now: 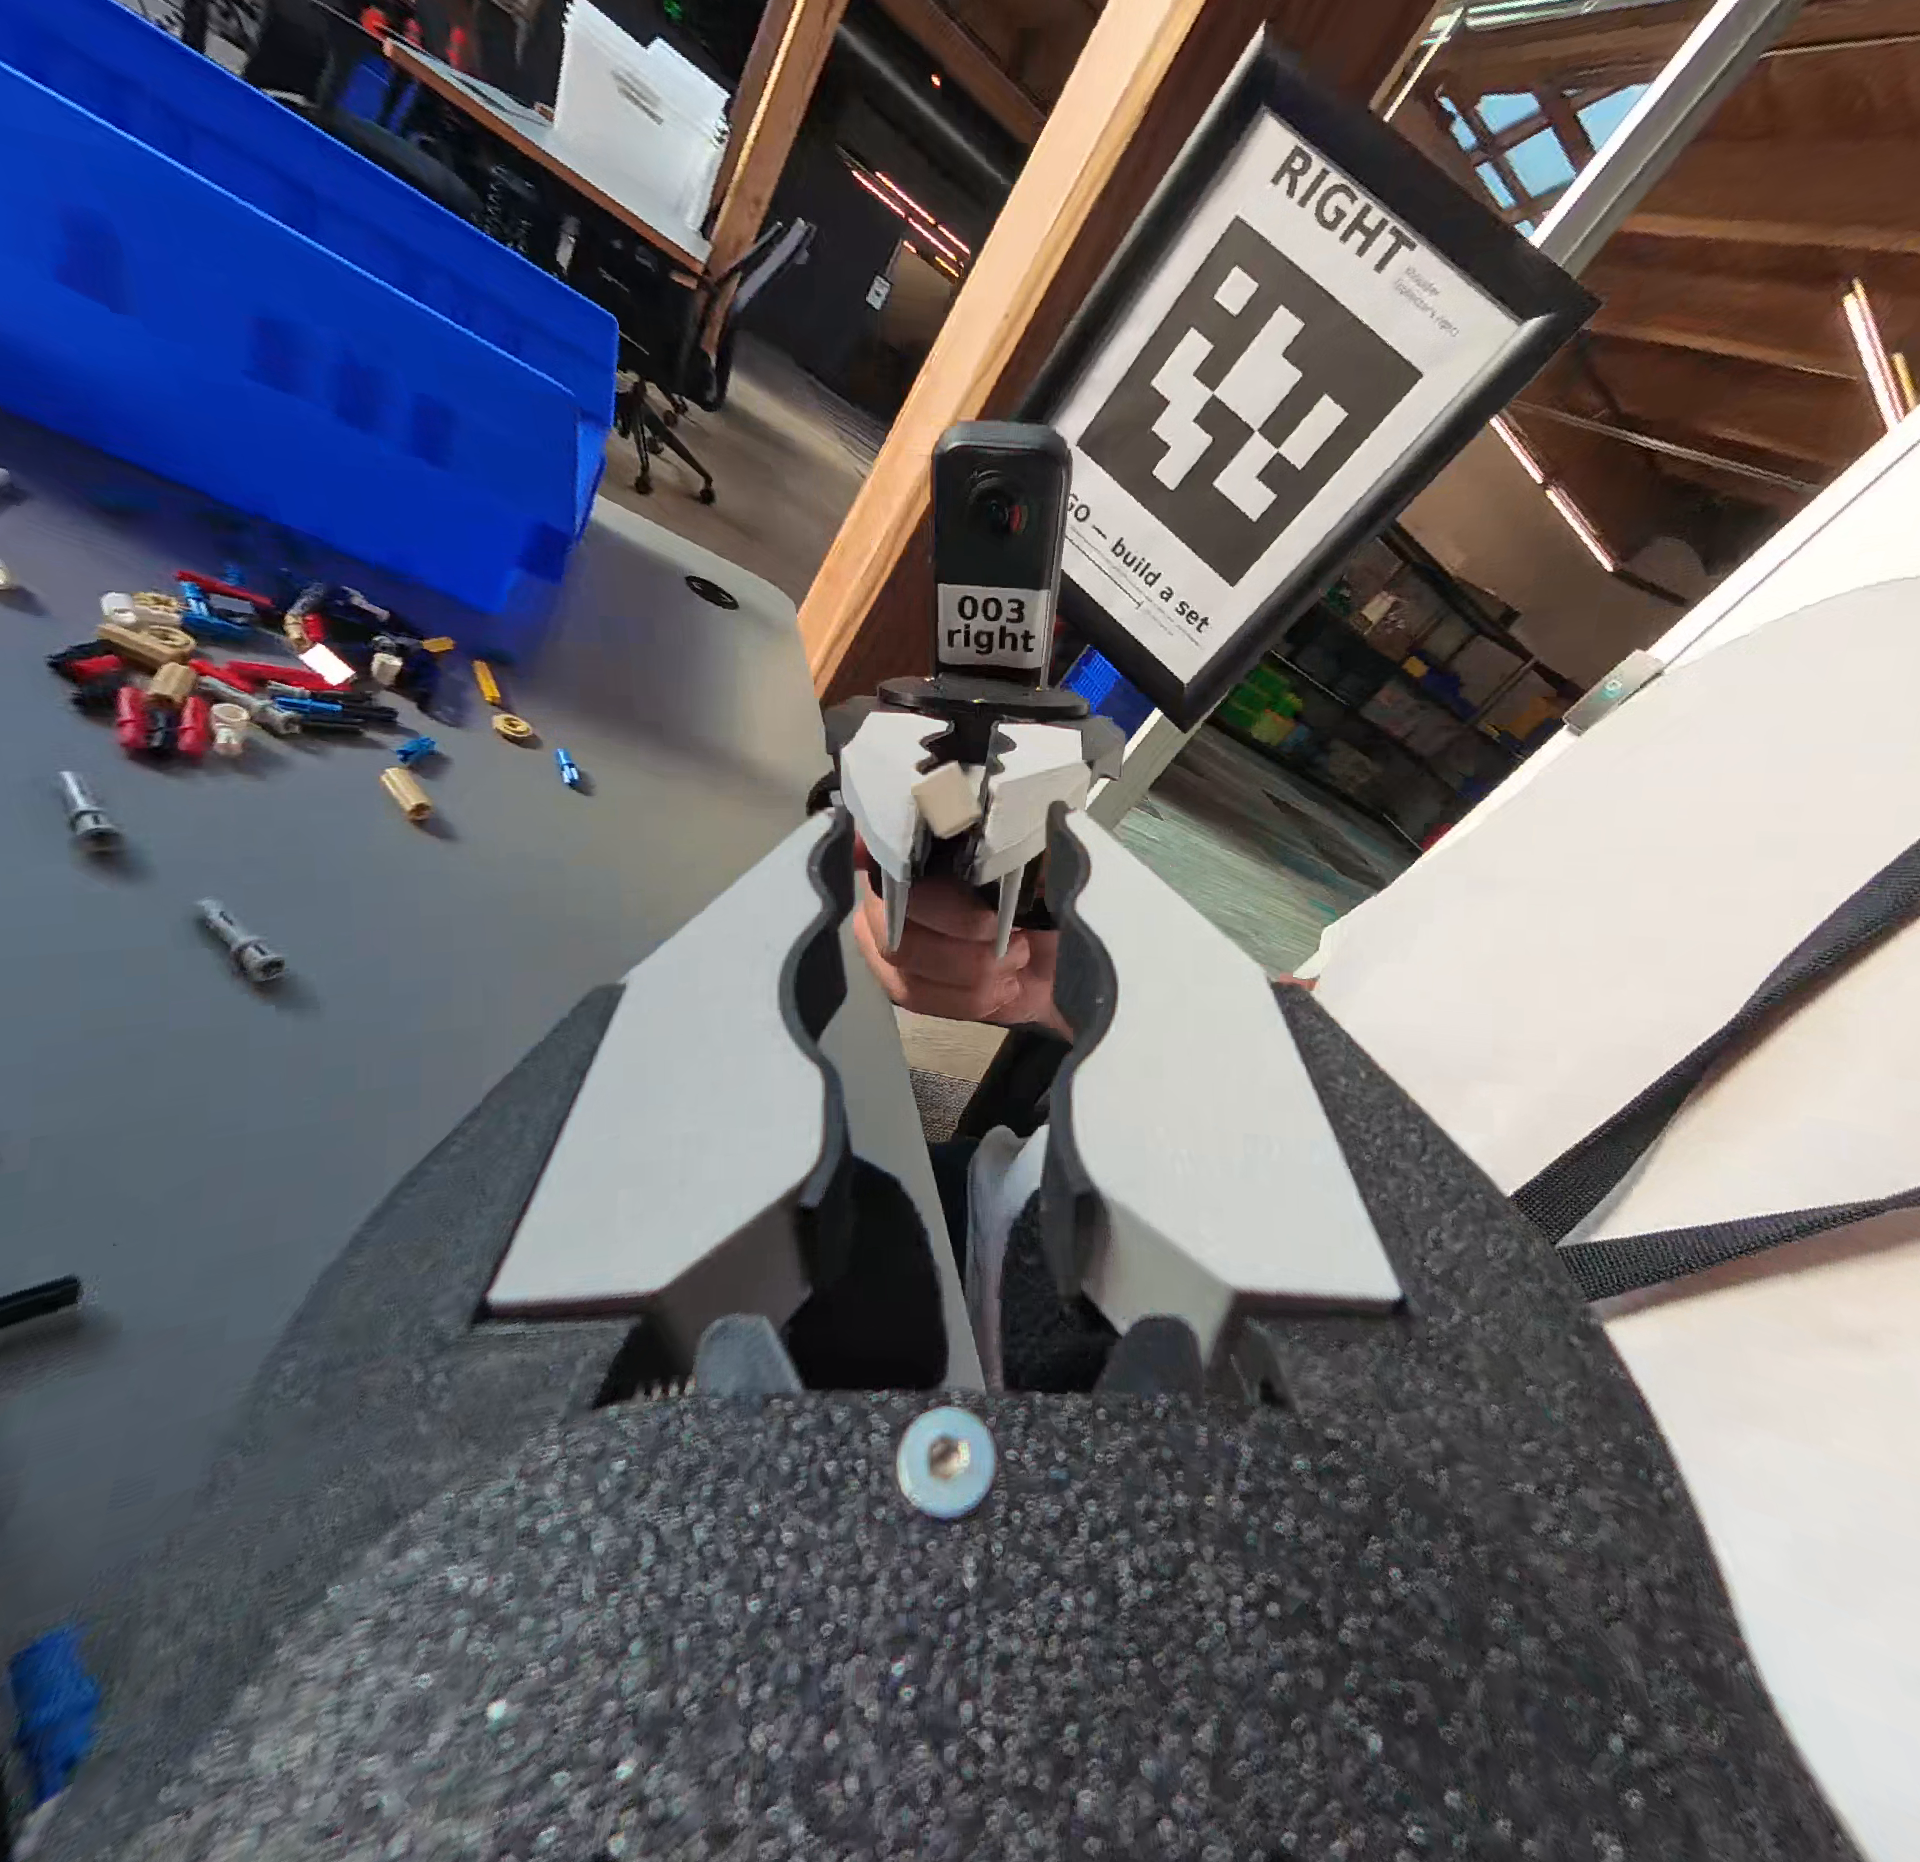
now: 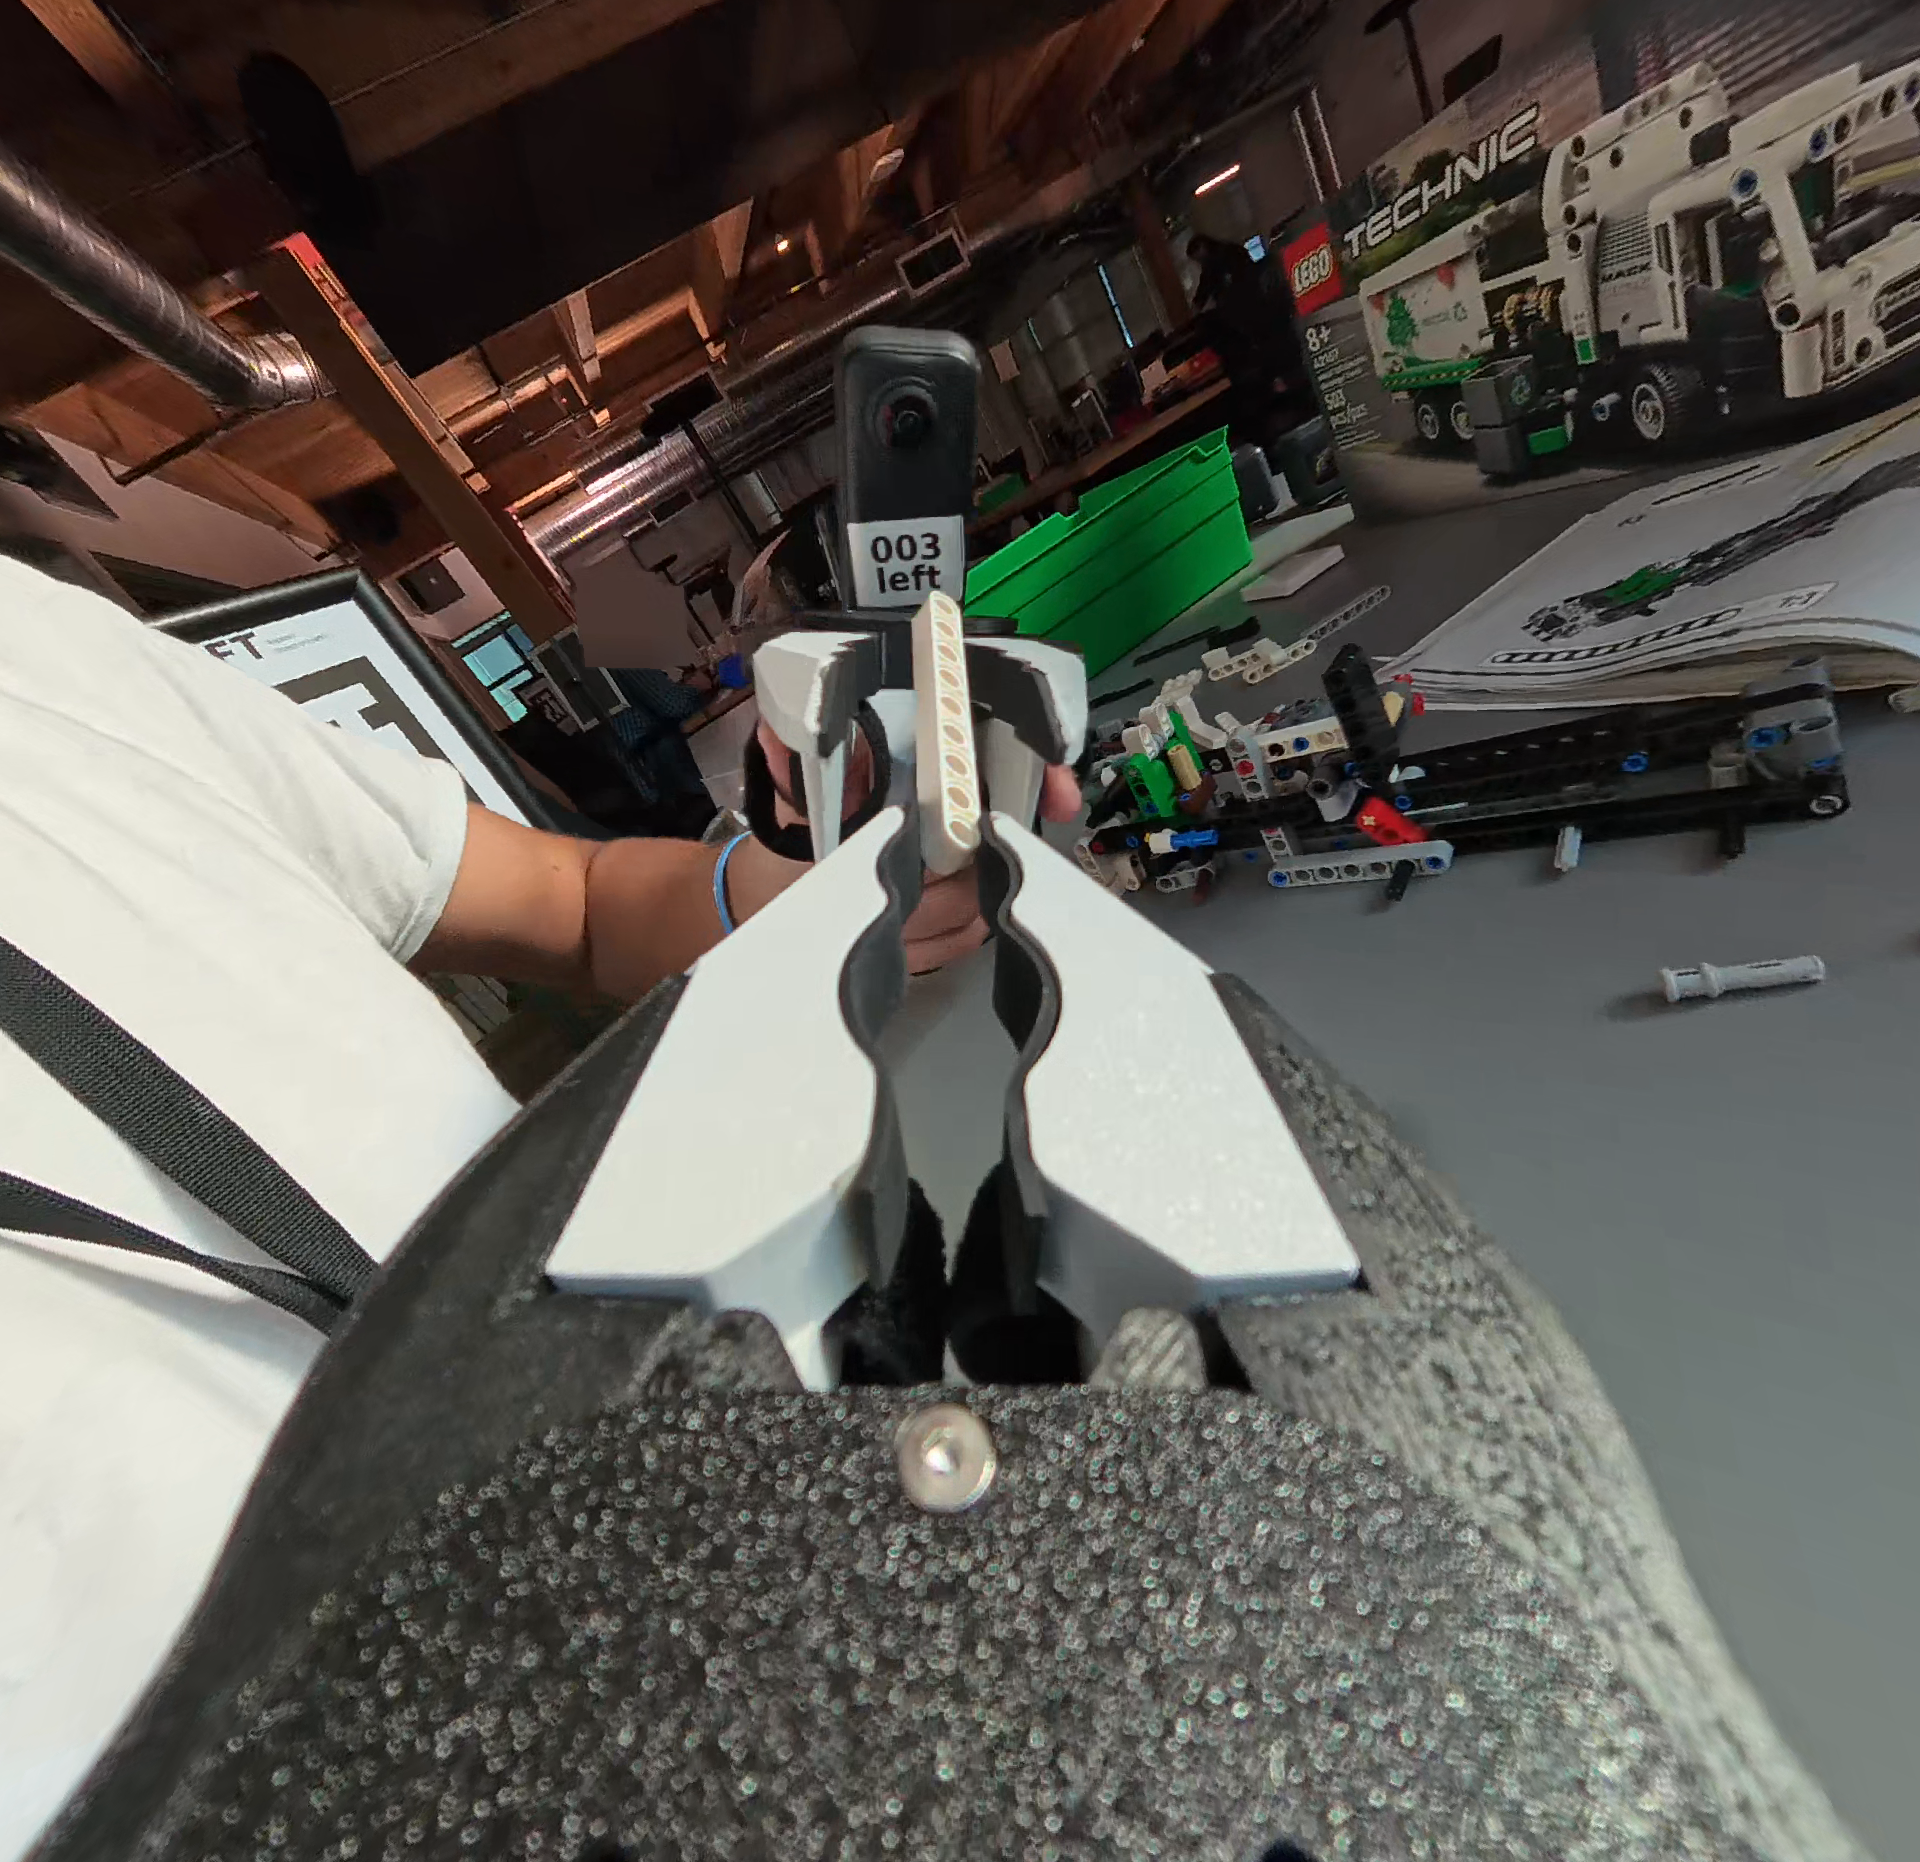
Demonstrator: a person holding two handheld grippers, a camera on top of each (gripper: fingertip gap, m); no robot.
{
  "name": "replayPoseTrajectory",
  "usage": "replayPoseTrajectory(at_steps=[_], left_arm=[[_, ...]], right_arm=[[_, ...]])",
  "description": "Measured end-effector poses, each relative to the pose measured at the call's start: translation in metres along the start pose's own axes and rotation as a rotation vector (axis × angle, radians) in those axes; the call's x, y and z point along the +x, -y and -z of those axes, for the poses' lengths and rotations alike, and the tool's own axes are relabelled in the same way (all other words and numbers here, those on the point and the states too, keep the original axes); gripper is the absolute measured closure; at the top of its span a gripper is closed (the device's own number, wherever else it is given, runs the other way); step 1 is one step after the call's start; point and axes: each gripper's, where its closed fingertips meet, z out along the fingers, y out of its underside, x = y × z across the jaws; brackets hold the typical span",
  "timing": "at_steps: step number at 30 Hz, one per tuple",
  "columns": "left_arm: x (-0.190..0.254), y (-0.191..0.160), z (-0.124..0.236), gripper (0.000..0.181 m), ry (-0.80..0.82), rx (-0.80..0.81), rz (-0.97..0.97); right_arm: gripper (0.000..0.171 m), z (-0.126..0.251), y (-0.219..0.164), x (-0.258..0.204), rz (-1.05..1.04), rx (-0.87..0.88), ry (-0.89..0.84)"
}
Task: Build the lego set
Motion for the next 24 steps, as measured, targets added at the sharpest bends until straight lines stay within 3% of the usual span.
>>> replayPoseTrajectory(at_steps=[3, 9, 19, 22, 24], left_arm=[[-0.002, -0.011, -0.006, 0.173, -0.027, -0.08, -0.02], [-0.003, -0.033, -0.008, 0.175, -0.078, -0.179, -0.041], [-0.001, -0.05, 0.006, 0.176, -0.102, -0.207, -0.031], [0.012, -0.057, 0.011, 0.176, -0.184, -0.246, 0.005], [0.013, -0.065, 0.015, 0.176, -0.189, -0.292, 0.027]], right_arm=[[0.163, 0.005, -0.008, 0.002, 0.065, -0.055, -0.039], [0.163, 0.012, -0.027, 0.007, 0.223, -0.239, -0.097], [0.164, -0.003, -0.045, 0.001, 0.213, -0.305, -0.02], [0.138, 0.001, -0.048, -0.004, 0.205, -0.343, 0.034], [0.131, 0.008, -0.052, -0.002, 0.222, -0.411, 0.045]])
